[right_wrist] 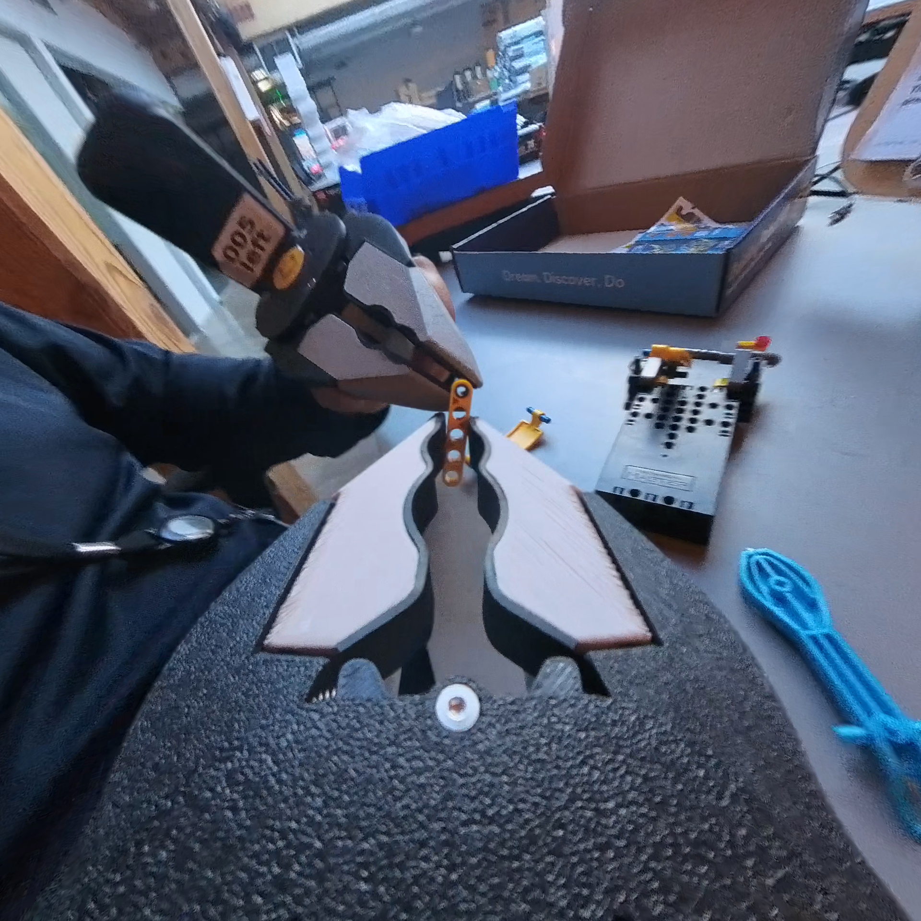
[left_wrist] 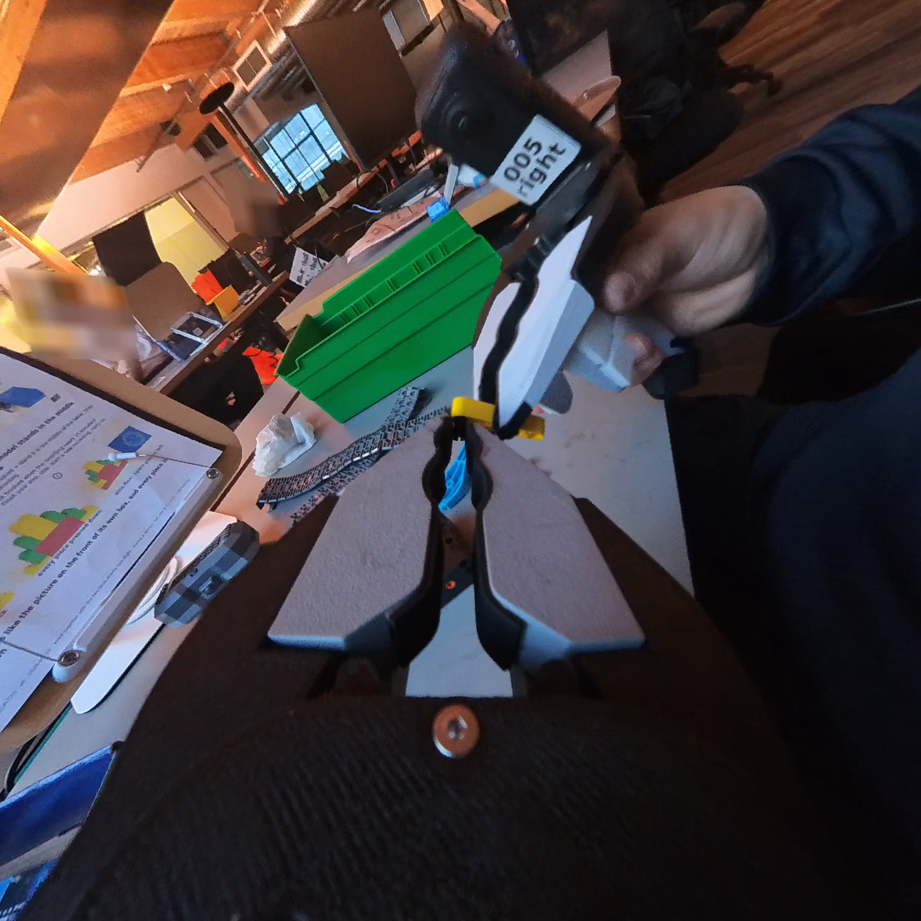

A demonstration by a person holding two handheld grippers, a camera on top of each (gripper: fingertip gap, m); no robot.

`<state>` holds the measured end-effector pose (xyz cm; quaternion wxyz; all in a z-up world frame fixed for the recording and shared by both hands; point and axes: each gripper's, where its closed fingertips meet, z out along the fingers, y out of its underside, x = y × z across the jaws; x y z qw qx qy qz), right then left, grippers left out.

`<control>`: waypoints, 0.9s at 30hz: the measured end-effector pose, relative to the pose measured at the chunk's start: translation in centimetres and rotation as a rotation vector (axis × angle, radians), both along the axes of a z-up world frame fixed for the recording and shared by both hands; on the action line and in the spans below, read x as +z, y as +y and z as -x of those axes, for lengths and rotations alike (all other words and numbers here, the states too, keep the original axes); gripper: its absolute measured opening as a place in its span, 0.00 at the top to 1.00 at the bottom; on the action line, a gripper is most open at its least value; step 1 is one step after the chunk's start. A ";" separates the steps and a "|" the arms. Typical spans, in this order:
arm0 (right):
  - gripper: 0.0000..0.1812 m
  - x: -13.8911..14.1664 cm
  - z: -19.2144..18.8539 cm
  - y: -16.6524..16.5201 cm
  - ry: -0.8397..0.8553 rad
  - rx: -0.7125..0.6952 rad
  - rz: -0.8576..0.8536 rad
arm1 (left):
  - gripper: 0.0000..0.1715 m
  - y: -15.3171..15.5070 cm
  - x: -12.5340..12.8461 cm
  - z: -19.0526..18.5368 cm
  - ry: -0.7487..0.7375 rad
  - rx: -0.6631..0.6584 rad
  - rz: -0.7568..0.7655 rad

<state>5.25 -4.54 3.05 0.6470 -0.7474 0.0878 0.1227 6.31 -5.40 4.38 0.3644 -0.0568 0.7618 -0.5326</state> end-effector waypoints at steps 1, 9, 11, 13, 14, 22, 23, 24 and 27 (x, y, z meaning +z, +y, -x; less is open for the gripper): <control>0.97 -0.3 -0.2 -0.1 -0.044 -0.016 0.020 | 0.99 0.0 -0.2 0.0 0.010 0.003 -0.011; 0.97 -1.9 0.0 -0.6 -0.278 0.015 0.145 | 0.94 -0.1 -3.5 0.6 0.399 -0.102 -0.050; 0.97 -2.2 0.1 -0.7 -0.289 0.030 0.163 | 0.91 0.1 -4.1 0.7 0.470 -0.113 -0.062; 0.97 -2.4 0.0 -0.7 -0.280 0.030 0.173 | 0.89 0.0 -4.4 1.0 0.507 -0.130 -0.058; 0.97 -2.5 0.0 -0.7 -0.271 0.030 0.174 | 0.89 0.0 -4.4 1.0 0.514 -0.133 -0.054; 0.97 -3.3 0.1 -0.4 -0.278 0.030 0.221 | 0.93 -0.2 -4.6 0.8 0.465 -0.092 -0.100; 0.97 -3.3 0.1 -0.4 -0.275 0.021 0.220 | 0.95 -0.3 -4.6 0.8 0.465 -0.093 -0.097; 0.97 -3.3 -0.1 -0.3 -0.271 0.007 0.221 | 0.96 -0.3 -4.6 0.7 0.460 -0.085 -0.094; 0.97 -3.2 -0.3 -0.1 -0.243 -0.034 0.218 | 0.97 -0.2 -4.5 0.3 0.426 -0.052 -0.099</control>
